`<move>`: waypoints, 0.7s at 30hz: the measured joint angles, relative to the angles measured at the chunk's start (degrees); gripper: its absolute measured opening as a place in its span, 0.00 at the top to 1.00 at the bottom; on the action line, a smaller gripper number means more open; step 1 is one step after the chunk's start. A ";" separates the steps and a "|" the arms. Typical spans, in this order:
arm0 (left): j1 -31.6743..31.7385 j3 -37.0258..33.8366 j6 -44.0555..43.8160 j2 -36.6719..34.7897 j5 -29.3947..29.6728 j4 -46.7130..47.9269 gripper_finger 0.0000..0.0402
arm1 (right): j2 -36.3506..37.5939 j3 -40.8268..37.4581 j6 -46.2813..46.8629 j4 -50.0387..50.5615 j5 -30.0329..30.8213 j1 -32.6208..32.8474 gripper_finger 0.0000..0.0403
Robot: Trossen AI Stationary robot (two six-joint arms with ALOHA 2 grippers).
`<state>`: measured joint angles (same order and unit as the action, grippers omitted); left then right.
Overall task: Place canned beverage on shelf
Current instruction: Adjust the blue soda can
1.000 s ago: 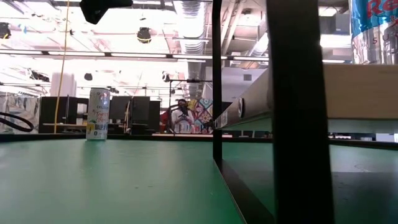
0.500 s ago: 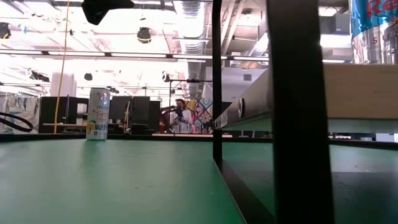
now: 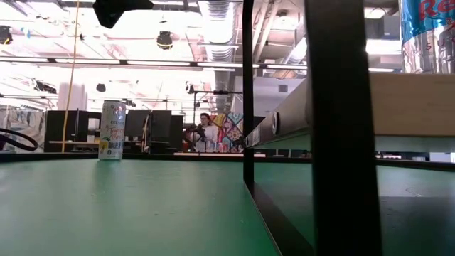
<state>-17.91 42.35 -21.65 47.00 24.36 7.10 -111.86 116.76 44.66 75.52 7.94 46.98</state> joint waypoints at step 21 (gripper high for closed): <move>0.01 0.00 0.03 0.00 0.04 0.96 0.36 | 0.05 -3.17 0.57 -1.34 -0.94 0.15 0.19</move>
<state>-17.91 42.35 -21.62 47.00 24.40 8.06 -111.81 113.59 45.23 74.18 7.01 47.13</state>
